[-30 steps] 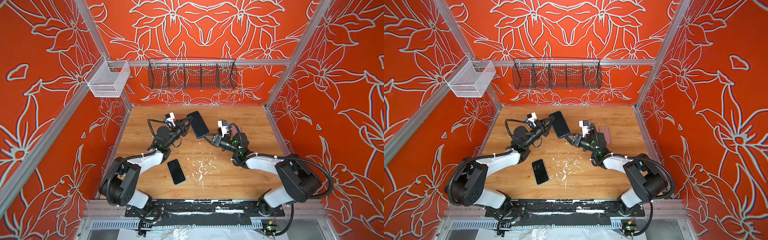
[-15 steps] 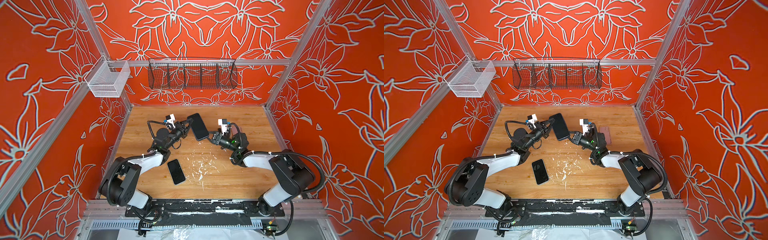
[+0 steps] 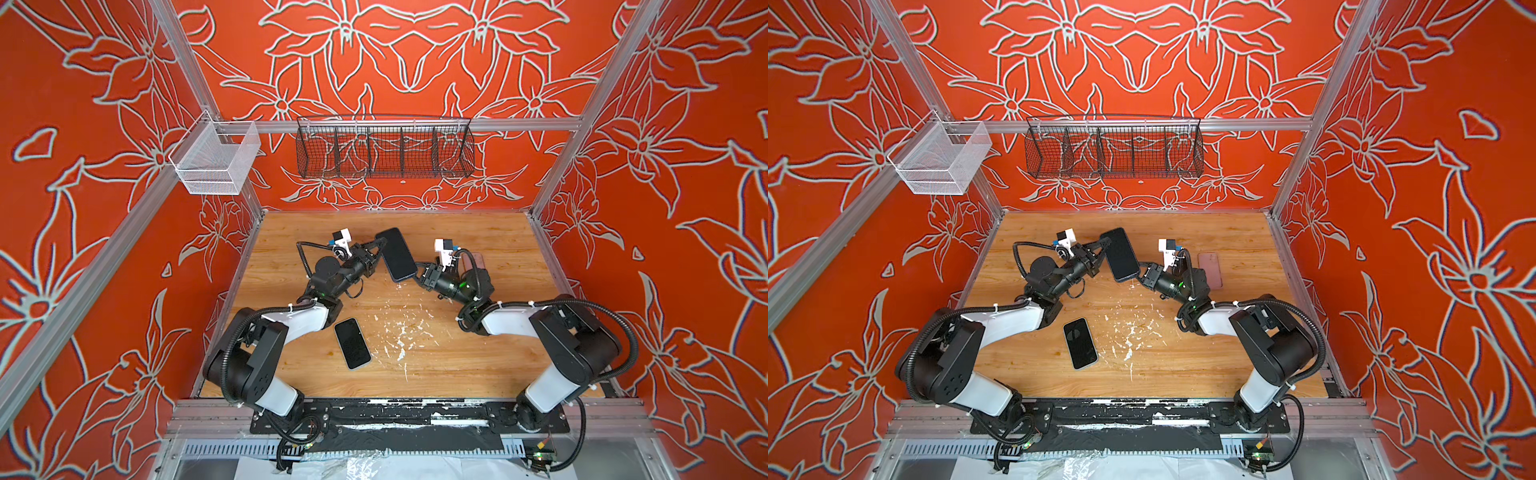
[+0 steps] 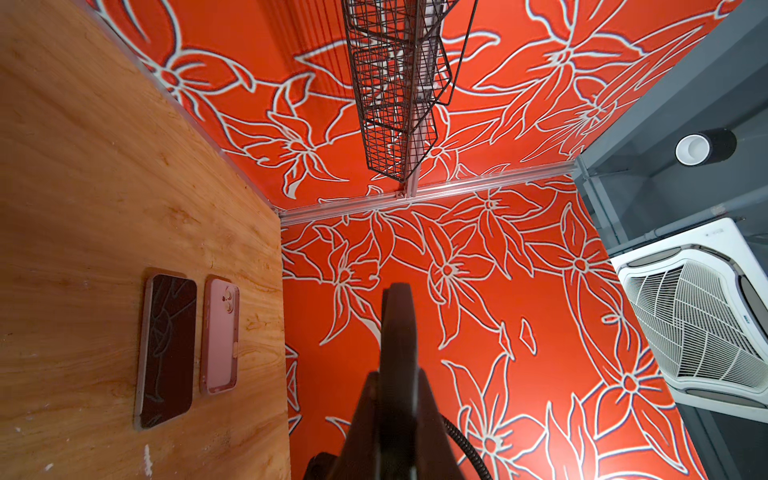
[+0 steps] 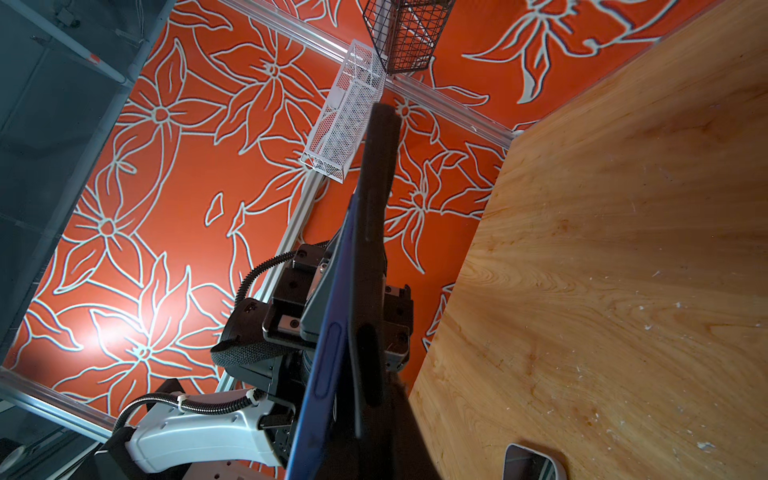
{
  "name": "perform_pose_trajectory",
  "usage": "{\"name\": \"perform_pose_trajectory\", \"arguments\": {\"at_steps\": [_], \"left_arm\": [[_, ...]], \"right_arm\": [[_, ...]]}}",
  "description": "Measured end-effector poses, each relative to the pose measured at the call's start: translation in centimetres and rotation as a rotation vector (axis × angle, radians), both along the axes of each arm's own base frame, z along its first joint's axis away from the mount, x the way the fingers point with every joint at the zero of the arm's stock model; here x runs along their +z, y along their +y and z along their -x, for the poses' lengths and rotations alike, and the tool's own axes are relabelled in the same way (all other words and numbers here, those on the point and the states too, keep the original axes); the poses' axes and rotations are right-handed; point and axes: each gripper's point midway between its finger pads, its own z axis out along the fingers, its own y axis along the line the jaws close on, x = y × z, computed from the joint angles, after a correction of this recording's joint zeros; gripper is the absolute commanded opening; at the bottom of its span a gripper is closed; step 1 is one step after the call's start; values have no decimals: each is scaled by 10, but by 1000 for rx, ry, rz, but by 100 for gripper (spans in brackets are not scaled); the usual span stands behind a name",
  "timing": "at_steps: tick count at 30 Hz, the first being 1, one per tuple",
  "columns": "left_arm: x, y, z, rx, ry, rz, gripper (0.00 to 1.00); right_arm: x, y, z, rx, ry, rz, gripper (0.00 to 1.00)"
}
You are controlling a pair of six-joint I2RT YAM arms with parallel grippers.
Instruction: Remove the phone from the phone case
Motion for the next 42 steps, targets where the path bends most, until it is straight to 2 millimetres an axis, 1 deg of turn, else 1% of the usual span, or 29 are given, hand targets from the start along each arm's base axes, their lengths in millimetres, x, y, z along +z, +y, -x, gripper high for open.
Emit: {"name": "perform_pose_trajectory", "arguments": {"at_steps": [5, 11, 13, 17, 19, 22, 24, 27, 30, 33, 36, 39, 40, 42], "left_arm": [[-2, 1, -2, 6, 1, 0, 18], [-3, -2, -1, -3, 1, -3, 23], [-3, -2, -1, -3, 1, -2, 27], [-3, -2, 0, -4, 1, -3, 30], [-3, -2, 0, -4, 2, -2, 37], [-7, 0, 2, -3, 10, -5, 39], [-10, 1, 5, -3, 17, -8, 47], [-12, 2, 9, -1, 21, -11, 61], [-10, 4, 13, 0, 21, -5, 70], [-6, 5, 17, -1, 13, -1, 84], [-4, 7, 22, -1, 14, -5, 93], [-6, 7, 30, -7, 27, -13, 99], [-8, 7, 33, -9, 34, -16, 97], [-10, 8, 39, -11, 48, -21, 97]], "right_arm": [[1, 3, 1, -6, 11, -12, 3], [4, 7, 5, 1, 21, -27, 2], [6, 6, 5, -7, 27, -34, 2], [11, 2, 5, -29, 28, -47, 2], [11, 0, 4, -37, 29, -50, 1], [11, 0, 3, -45, 32, -51, 1], [11, -1, 2, -48, 33, -52, 1], [11, -1, 1, -55, 35, -53, 1], [11, -2, -1, -68, 37, -56, 1], [9, -3, -2, -75, 43, -54, 1], [9, -4, -3, -85, 45, -55, 1], [9, -5, -4, -91, 46, -55, 1], [9, -5, -4, -94, 46, -56, 1], [9, -5, -5, -97, 47, -57, 1]]}}
